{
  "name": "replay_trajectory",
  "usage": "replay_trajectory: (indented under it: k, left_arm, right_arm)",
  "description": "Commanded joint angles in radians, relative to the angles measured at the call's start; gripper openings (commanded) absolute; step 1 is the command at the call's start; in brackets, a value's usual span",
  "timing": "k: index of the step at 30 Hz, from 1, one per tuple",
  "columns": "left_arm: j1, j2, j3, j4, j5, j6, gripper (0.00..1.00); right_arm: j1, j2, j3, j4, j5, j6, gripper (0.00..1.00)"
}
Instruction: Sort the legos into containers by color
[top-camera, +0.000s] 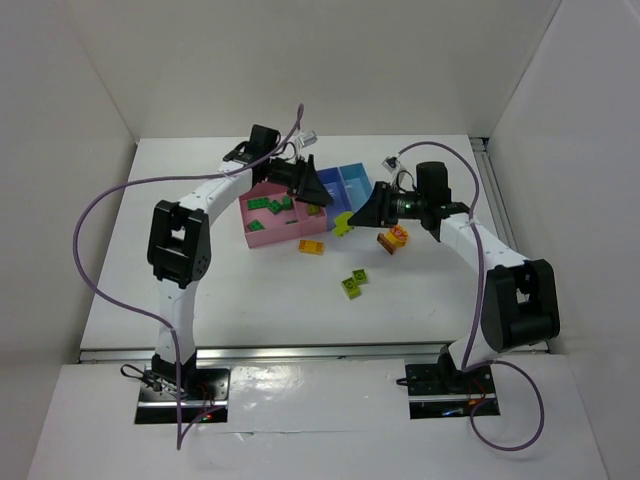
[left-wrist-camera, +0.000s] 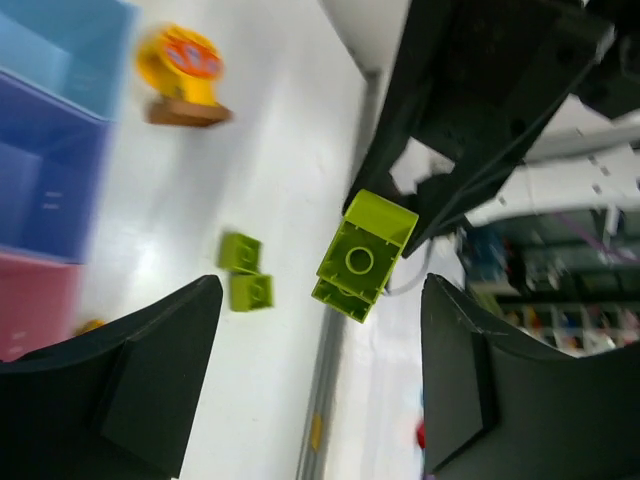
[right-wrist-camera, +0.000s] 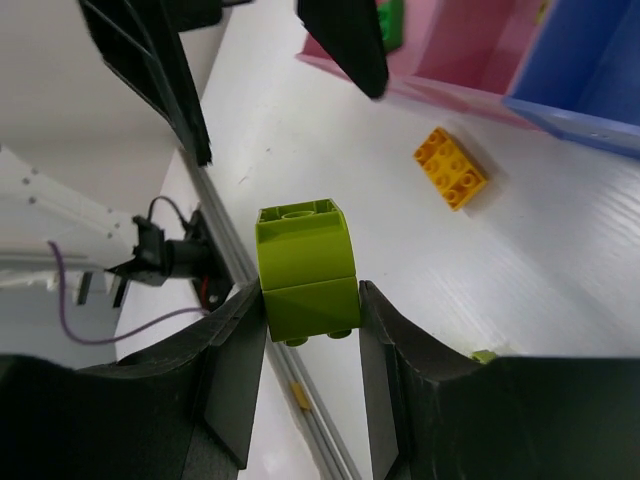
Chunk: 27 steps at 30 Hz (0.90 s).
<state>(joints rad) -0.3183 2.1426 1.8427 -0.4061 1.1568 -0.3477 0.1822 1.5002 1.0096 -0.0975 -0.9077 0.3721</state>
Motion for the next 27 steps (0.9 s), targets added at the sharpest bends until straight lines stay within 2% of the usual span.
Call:
replay_trajectory:
  k: [1,5,8,13,17,18,20,21,25,27]
  left_arm:
    - [-0.036,-0.027,-0.031,0.033,0.211,0.078,0.82]
    - [-0.062,-0.015,0.007,-0.023,0.264,0.153,0.83]
    - [-0.09,0.02,0.071,-0.201,0.192,0.272,0.83]
    - [-0.108,0.043,0.109,-0.26,0.181,0.303,0.75]
    - [-0.117,0.043,0.109,-0.269,0.199,0.312,0.55]
    - [-0.117,0.043,0.109,-0.269,0.199,0.312,0.47]
    - [-0.117,0.043,0.099,-0.269,0.208,0.322,0.36]
    - [-0.117,0.043,0.099,-0.269,0.208,0.322,0.25]
    - [-0.117,0.043,0.099,-0.269,0.218,0.322,0.01]
    - [-0.105,0.043,0.099,-0.269,0.208,0.313,0.0]
  right_arm:
    - [-0.006,-0.021,0.035,0.027,-0.149,-0.019,0.17]
    - [-0.006,-0.009,0.035,0.027,-0.161,-0.019,0.17]
    - [-0.006,0.0,0.035,0.027,-0.184,-0.019,0.17]
    - [-0.006,0.0,0.046,0.018,-0.194,-0.029,0.17]
    - [-0.006,0.0,0.046,0.018,-0.194,-0.029,0.17]
    - [-0.006,0.0,0.046,0.018,-0.194,-0.029,0.17]
    - [-0.006,0.0,0.046,0.018,-0.185,-0.029,0.17]
    - [-0.006,0.0,0.046,0.009,-0.184,-0.029,0.17]
    - [-0.006,0.0,0.046,-0.002,-0.175,-0.029,0.17]
    - [-0.006,0.0,0.046,-0.013,-0.154,-0.029,0.17]
